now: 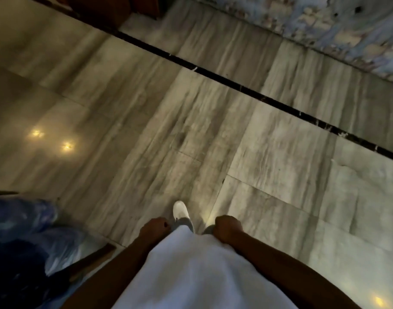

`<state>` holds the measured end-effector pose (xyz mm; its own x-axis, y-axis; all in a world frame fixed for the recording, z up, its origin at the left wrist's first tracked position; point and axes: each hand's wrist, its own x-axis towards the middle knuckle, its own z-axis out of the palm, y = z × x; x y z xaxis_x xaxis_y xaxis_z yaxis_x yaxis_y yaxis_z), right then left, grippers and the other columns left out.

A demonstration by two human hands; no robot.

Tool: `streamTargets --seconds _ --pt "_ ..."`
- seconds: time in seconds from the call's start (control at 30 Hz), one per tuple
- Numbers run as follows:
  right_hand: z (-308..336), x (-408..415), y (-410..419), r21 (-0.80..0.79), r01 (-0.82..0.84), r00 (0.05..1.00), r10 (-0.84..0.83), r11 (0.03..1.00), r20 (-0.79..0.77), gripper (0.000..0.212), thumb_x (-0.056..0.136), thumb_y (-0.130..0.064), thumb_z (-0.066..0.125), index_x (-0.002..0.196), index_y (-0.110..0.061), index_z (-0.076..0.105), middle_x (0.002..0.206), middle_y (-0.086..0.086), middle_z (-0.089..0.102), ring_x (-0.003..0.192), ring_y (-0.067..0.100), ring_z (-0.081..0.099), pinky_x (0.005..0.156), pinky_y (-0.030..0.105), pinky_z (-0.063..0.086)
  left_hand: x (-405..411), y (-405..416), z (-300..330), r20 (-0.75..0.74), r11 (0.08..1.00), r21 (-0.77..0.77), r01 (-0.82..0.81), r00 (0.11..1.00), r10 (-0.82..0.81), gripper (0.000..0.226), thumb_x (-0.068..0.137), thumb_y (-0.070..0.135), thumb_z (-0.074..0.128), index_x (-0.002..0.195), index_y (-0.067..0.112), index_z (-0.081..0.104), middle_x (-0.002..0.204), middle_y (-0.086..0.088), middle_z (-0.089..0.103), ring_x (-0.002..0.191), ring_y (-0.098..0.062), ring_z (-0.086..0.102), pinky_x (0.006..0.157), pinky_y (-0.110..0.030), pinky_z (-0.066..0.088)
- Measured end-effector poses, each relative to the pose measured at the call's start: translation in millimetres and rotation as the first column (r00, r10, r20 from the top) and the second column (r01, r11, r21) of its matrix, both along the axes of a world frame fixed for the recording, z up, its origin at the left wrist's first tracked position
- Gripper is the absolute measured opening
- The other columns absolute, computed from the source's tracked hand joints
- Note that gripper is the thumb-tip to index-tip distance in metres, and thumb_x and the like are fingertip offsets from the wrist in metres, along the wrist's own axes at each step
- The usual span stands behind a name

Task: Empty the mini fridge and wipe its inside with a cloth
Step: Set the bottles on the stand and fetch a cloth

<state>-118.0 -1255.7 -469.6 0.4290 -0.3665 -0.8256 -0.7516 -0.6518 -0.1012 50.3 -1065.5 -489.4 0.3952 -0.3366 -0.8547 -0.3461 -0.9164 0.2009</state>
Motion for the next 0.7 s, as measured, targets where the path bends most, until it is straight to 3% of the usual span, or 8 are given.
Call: streamTargets --seconds 0.17,0.23,0.47,0.57,0.67,0.7 --pt "12 75 -30 -0.042 -0.071 0.993 0.074 0.997 0.087 0.039 0.097 -0.040 0.039 0.116 -0.018 0.064 0.122 0.008 0.064 0.115 0.028 0.060 0.091 0.037 0.049 38 -4 -1 -0.002 0.996 -0.016 -0.093 0.996 0.093 0.034 0.097 0.035 0.050 0.065 0.027 0.040 0.091 -0.002 0.054 0.086 -0.020 0.052 0.076 -0.030 0.043" --pt "13 129 -45 -0.025 -0.169 0.978 0.171 0.985 0.121 0.037 0.099 -0.038 0.038 0.115 -0.018 0.064 0.120 0.007 0.065 0.114 0.028 0.060 0.090 0.035 0.048 64 -10 0 -0.009 0.982 -0.026 -0.185 0.983 0.184 0.036 0.098 0.037 0.050 0.065 0.028 0.039 0.088 -0.001 0.052 0.087 -0.019 0.050 0.074 -0.027 0.039" --pt "9 240 -74 0.071 -0.360 0.928 0.349 0.930 0.132 0.033 0.099 -0.037 0.046 0.117 -0.016 0.065 0.124 0.006 0.066 0.112 0.028 0.062 0.093 0.035 0.048 112 -29 -6 0.025 0.959 -0.005 -0.283 0.959 0.283 0.039 0.099 0.038 0.048 0.064 0.031 0.034 0.076 0.011 0.038 0.096 -0.017 0.053 0.077 -0.023 0.036" --pt "4 284 -90 0.074 -0.466 0.884 0.460 0.882 0.084 0.036 0.097 -0.042 0.044 0.108 -0.019 0.069 0.114 0.006 0.069 0.105 0.026 0.065 0.082 0.031 0.047 134 -34 -4 0.059 0.914 -0.018 -0.405 0.912 0.405 0.038 0.098 0.039 0.048 0.064 0.029 0.034 0.072 0.010 0.036 0.096 -0.022 0.058 0.075 -0.026 0.039" --pt "-2 321 -99 0.097 -0.606 0.794 0.608 0.790 0.012 0.037 0.095 -0.041 0.045 0.107 -0.016 0.070 0.113 0.008 0.070 0.102 0.027 0.066 0.074 0.028 0.042 150 -27 11 0.138 0.824 -0.062 -0.564 0.813 0.566 0.030 0.092 0.044 0.055 0.071 0.027 0.042 0.085 0.003 0.048 0.086 -0.022 0.053 0.072 -0.029 0.037" --pt "-4 338 -95 0.107 -0.671 0.738 0.675 0.734 -0.004 0.036 0.094 -0.040 0.047 0.107 -0.016 0.070 0.113 0.009 0.070 0.102 0.027 0.066 0.074 0.028 0.043 152 -17 14 0.156 0.754 -0.083 -0.651 0.739 0.655 0.026 0.090 0.045 0.058 0.075 0.027 0.046 0.087 0.003 0.049 0.086 -0.022 0.055 0.071 -0.029 0.037"
